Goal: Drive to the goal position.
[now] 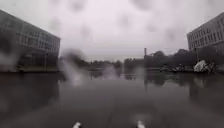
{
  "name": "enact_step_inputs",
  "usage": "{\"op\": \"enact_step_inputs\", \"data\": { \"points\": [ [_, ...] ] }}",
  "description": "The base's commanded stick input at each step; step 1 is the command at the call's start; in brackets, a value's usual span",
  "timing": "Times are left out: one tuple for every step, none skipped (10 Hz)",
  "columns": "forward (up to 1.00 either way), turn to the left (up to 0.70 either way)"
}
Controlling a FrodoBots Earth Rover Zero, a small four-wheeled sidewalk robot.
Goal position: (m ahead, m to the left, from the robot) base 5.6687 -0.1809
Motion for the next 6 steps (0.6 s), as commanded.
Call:
{"op": "enact_step_inputs", "data": {
  "points": [
    [0.7,0.01],
    [0.7,0.01],
    [0.7,0.01],
    [0.7,0.01],
    [0.7,0.01],
    [0.7,0.01]
  ]
}}
